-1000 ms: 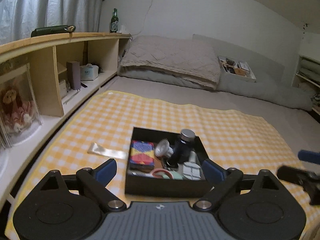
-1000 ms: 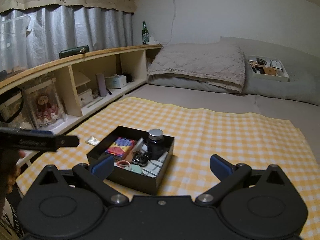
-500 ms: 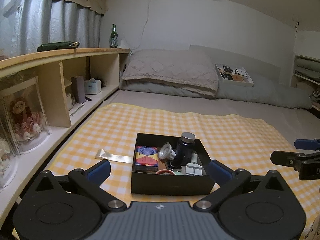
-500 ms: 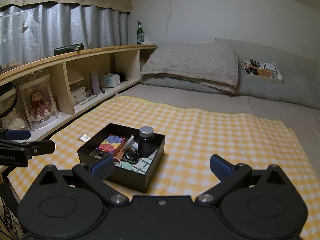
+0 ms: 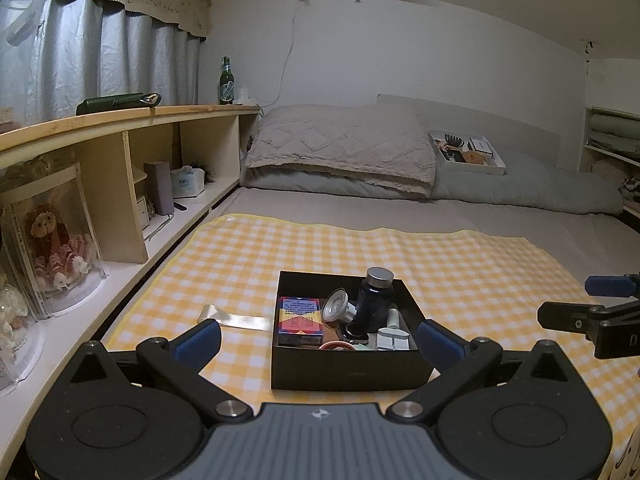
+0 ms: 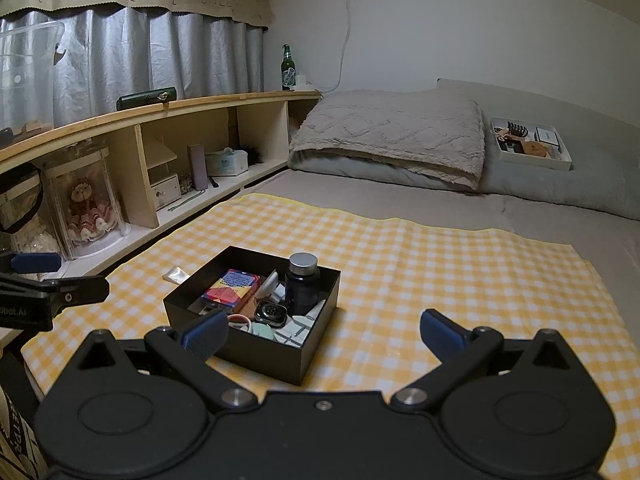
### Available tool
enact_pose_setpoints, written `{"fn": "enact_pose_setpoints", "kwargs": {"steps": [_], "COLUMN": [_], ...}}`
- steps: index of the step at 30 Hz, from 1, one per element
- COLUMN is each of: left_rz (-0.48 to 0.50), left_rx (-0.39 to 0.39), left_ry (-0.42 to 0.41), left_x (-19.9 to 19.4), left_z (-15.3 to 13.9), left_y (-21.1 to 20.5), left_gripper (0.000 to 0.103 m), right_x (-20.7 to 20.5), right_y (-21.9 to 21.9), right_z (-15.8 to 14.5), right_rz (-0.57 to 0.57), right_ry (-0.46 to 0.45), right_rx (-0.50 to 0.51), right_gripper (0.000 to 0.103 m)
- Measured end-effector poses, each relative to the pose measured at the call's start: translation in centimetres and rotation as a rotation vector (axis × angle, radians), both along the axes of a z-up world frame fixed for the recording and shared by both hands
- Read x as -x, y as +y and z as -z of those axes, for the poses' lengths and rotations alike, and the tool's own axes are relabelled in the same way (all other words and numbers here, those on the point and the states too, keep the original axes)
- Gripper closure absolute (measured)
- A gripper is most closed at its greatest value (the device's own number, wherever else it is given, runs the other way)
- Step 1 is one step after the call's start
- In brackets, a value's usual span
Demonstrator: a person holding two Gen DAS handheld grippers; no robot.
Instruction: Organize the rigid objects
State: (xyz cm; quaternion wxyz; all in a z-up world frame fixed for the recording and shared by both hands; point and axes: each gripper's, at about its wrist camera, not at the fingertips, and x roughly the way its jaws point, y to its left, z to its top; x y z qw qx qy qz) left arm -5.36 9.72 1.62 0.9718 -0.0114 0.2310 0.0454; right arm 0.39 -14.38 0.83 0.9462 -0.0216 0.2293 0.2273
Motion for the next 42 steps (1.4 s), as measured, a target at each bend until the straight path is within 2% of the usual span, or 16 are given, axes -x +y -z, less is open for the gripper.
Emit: {"fn": "enact_pose_setpoints", "kwargs": {"steps": [42], "left_rz": [0.001], "left_rx": [-0.007], "left_ry": [0.02], "left_x": [-0.03], "left_z": [0.49], "left_y": [0.0], "left_gripper": [0.0], "right_x": [0.19], "right_y": [0.21], "right_z": [0.13], "right_rz": [-0.002], "right_ry": [0.007], "right_rx": [0.002], "right_gripper": [0.0]}}
